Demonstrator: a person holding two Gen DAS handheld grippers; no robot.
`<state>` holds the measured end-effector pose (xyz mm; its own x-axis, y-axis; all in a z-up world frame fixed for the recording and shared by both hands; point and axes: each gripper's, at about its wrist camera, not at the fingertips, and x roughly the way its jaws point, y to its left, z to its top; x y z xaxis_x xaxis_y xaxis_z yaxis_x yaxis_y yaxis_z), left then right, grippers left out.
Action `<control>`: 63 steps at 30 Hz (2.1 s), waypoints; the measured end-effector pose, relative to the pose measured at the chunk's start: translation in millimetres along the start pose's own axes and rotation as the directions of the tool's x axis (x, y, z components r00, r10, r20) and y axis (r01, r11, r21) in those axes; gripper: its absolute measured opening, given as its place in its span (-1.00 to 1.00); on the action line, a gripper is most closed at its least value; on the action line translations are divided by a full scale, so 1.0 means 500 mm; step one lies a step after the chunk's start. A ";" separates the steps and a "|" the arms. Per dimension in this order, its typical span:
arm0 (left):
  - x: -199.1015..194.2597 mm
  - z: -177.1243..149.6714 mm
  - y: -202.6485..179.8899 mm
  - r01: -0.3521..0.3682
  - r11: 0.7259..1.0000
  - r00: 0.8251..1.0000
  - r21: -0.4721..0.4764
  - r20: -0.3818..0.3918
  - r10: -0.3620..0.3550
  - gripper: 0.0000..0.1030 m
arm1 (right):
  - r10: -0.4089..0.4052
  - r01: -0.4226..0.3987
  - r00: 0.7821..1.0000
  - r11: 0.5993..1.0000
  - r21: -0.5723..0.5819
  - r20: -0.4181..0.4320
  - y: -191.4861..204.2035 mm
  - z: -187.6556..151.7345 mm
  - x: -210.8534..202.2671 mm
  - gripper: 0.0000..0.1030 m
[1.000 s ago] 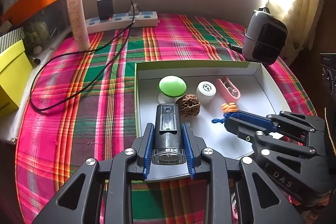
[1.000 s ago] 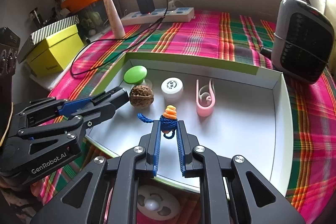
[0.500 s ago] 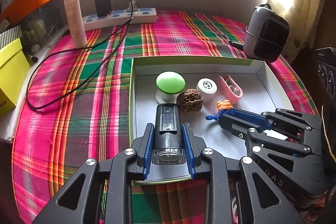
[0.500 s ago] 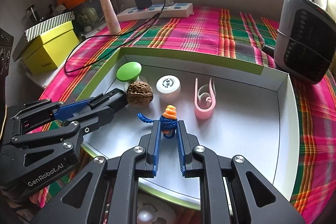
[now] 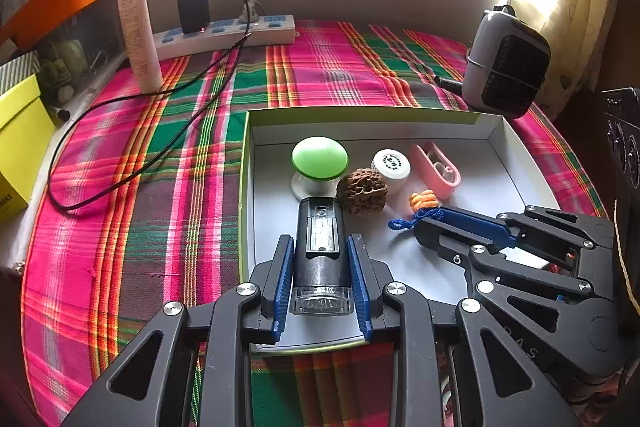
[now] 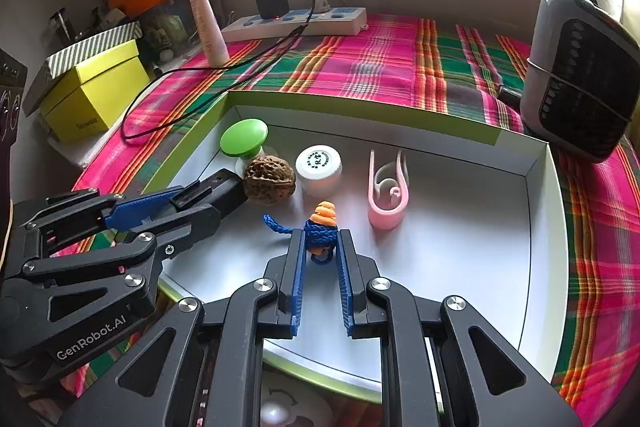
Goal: Organize objects
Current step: 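Lower both items into the tray and open both grippers, then withdraw both open grippers from the tray toward the remaining items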
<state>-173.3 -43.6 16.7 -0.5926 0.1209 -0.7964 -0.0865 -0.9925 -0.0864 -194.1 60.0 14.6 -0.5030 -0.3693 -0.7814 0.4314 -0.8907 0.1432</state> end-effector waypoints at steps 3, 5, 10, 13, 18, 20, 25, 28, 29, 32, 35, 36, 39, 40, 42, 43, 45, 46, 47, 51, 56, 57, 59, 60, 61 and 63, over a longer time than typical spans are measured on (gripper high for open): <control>-0.003 0.001 -0.001 0.001 1.000 1.000 0.000 0.002 -0.001 -0.50 | 0.004 -0.004 1.000 1.000 0.004 0.000 -0.001 0.000 -0.001 -0.62; -0.001 0.000 -0.001 0.000 1.000 1.000 0.001 -0.002 0.000 -0.50 | 0.006 -0.006 1.000 1.000 0.006 0.000 -0.002 0.000 -0.001 -0.52; -0.004 0.000 -0.003 -0.001 1.000 1.000 -0.002 -0.002 0.001 -0.47 | 0.005 -0.005 1.000 1.000 0.020 0.002 -0.006 -0.002 -0.004 -0.38; -0.006 0.001 -0.003 -0.003 1.000 1.000 -0.003 0.000 0.003 -0.40 | 0.002 -0.002 1.000 1.000 0.020 0.003 -0.005 -0.003 -0.007 -0.38; -0.010 0.000 -0.004 -0.004 1.000 1.000 -0.002 0.005 0.004 -0.37 | -0.007 0.007 1.000 1.000 0.026 0.006 -0.005 -0.006 -0.013 -0.38; -0.014 0.000 -0.004 -0.005 1.000 1.000 -0.002 0.009 0.005 -0.35 | -0.010 0.009 1.000 0.999 0.031 0.007 -0.006 -0.008 -0.018 -0.38; -0.031 -0.006 -0.007 -0.011 1.000 1.000 0.001 0.025 0.011 -0.30 | -0.016 0.015 1.000 0.999 0.029 0.020 -0.001 -0.014 -0.034 -0.38; -0.043 -0.011 -0.009 -0.008 1.000 0.999 0.001 0.034 0.008 -0.29 | -0.017 0.016 0.999 0.999 0.028 0.032 0.004 -0.017 -0.047 -0.38; -0.047 -0.013 -0.011 -0.011 1.000 0.999 0.002 0.037 0.011 -0.28 | -0.018 0.017 0.999 0.999 0.028 0.035 0.005 -0.018 -0.050 -0.38; -0.058 -0.018 -0.014 -0.010 1.000 0.999 0.004 0.043 0.010 -0.28 | -0.025 0.024 0.999 0.999 0.025 0.045 0.010 -0.022 -0.063 -0.38; -0.072 -0.024 -0.017 -0.025 1.000 0.998 0.008 0.058 0.025 -0.27 | -0.027 0.026 0.998 0.999 0.021 0.054 0.017 -0.026 -0.075 -0.38; -0.075 -0.026 -0.017 -0.024 1.000 0.998 0.008 0.060 0.024 -0.26 | -0.027 0.026 0.998 0.999 0.019 0.056 0.018 -0.027 -0.078 -0.38; -0.086 -0.034 -0.018 -0.014 1.000 0.998 0.004 0.065 0.014 -0.26 | -0.034 0.033 0.997 0.999 0.008 0.064 0.026 -0.031 -0.089 -0.38; -0.089 -0.036 -0.019 -0.014 1.000 0.998 0.004 0.066 0.014 -0.26 | -0.035 0.035 0.997 0.999 0.005 0.069 0.029 -0.032 -0.095 -0.38; -0.094 -0.042 -0.021 -0.011 1.000 0.998 0.004 0.066 0.011 -0.26 | -0.036 0.036 0.997 0.999 0.003 0.074 0.032 -0.035 -0.102 -0.38; -0.099 -0.044 -0.023 -0.012 1.000 0.998 0.004 0.070 0.011 -0.26 | -0.036 0.036 0.996 0.999 0.003 0.076 0.033 -0.037 -0.106 -0.38; -0.106 -0.047 -0.024 -0.011 1.000 0.997 0.006 0.077 0.010 -0.25 | -0.039 0.039 0.996 0.999 0.004 0.081 0.036 -0.042 -0.113 -0.38; -0.110 -0.050 -0.025 -0.009 1.000 0.997 0.004 0.078 0.009 -0.25 | -0.041 0.040 0.996 0.999 0.006 0.084 0.037 -0.045 -0.116 -0.38; -0.114 -0.052 -0.025 -0.006 1.000 0.997 0.002 0.081 0.006 -0.25 | -0.041 0.040 0.995 0.999 0.008 0.085 0.038 -0.047 -0.118 -0.38; -0.127 -0.062 -0.028 0.003 1.000 0.996 0.002 0.087 -0.003 -0.25 | -0.044 0.043 0.994 0.999 0.014 0.098 0.040 -0.060 -0.134 -0.38; -0.138 -0.077 -0.035 0.005 1.000 0.996 0.005 0.088 -0.006 -0.25 | -0.052 0.050 0.992 0.999 0.015 0.113 0.045 -0.076 -0.152 -0.38; -0.140 -0.080 -0.037 0.006 1.000 0.996 0.006 0.087 -0.007 -0.25 | -0.052 0.050 0.992 0.999 0.016 0.114 0.047 -0.078 -0.155 -0.38; -0.144 -0.086 -0.039 0.006 1.000 0.996 0.010 0.090 -0.007 -0.25 | -0.048 0.046 0.992 0.999 0.016 0.118 0.049 -0.085 -0.160 -0.38; -0.146 -0.089 -0.040 0.007 1.000 0.996 0.011 0.090 -0.008 -0.25 | -0.048 0.046 0.991 0.999 0.015 0.122 0.050 -0.090 -0.163 -0.38; -0.147 -0.092 -0.041 0.009 1.000 0.996 0.010 0.089 -0.010 -0.25 | -0.048 0.047 0.991 0.999 0.014 0.125 0.051 -0.094 -0.167 -0.38; -0.149 -0.099 -0.044 0.015 1.000 0.996 0.013 0.085 -0.016 -0.24 | -0.051 0.050 0.990 0.999 0.011 0.130 0.052 -0.103 -0.173 -0.38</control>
<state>-87.7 -31.6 48.3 -0.6572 0.1374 -0.7411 -0.1052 -0.9903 -0.0904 -100.5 82.3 54.6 -0.6178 -0.3543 -0.7020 0.3971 -0.9111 0.1104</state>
